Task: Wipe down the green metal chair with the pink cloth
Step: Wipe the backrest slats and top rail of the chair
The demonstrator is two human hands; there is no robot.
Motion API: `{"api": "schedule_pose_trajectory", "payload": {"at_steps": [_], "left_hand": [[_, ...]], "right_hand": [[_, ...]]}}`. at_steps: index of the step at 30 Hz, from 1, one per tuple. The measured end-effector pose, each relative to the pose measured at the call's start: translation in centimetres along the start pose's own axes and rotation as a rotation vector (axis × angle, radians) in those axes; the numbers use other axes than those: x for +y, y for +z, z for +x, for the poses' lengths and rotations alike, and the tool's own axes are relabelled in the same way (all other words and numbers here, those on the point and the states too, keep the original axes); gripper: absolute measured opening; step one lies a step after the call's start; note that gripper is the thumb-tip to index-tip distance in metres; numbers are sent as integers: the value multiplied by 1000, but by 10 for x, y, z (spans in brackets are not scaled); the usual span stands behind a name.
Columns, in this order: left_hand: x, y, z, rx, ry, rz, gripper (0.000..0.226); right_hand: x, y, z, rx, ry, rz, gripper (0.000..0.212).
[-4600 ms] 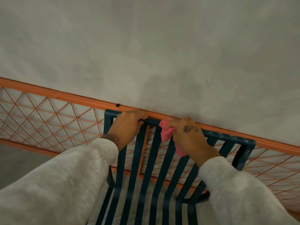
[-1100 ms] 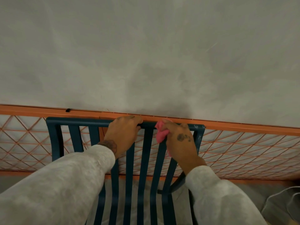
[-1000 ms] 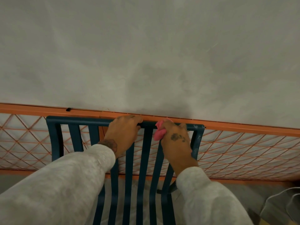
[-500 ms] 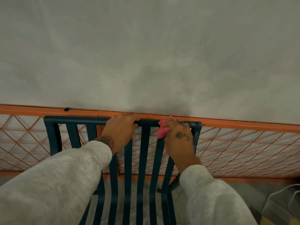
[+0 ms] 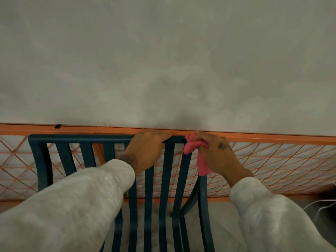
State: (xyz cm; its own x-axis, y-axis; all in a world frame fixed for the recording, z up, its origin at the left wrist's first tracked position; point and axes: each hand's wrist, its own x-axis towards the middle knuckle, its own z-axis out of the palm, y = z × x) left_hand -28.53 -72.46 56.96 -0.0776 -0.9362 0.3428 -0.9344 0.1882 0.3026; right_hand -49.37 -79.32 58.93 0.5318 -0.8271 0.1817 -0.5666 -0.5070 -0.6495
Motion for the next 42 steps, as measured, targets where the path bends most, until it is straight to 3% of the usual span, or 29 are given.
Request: {"api": "schedule_pose_trajectory", "payload": {"at_steps": [5, 11, 16, 20, 23, 25, 31, 34, 38, 42], "left_hand": [[5, 12, 5, 87, -58, -30, 34], [9, 10, 6, 114, -78, -38, 34], [10, 10, 4, 135, -72, -55, 32], [8, 13, 3, 144, -66, -47, 31], [10, 10, 3, 144, -52, -58, 35], [9, 10, 4, 130, -63, -30, 34], [8, 12, 3, 111, -105, -50, 32], [7, 12, 4, 106, -131, -62, 34], [8, 14, 2, 92, -155, -63, 34], [9, 13, 5, 81, -163, -45, 34]], "right_hand": [[0, 16, 8, 51, 43, -41, 39], [-2, 30, 4, -12, -101, -110, 41], [7, -7, 7, 17, 135, -123, 38], [-18, 18, 10, -19, 232, -106, 25], [-25, 42, 10, 27, 71, -107, 33], [-14, 36, 12, -10, 80, -96, 33], [23, -3, 4, 105, 216, 182, 35], [33, 6, -2, 260, 354, 300, 27], [39, 26, -19, 436, 528, 629, 29], [34, 24, -17, 439, 517, 607, 27]]}}
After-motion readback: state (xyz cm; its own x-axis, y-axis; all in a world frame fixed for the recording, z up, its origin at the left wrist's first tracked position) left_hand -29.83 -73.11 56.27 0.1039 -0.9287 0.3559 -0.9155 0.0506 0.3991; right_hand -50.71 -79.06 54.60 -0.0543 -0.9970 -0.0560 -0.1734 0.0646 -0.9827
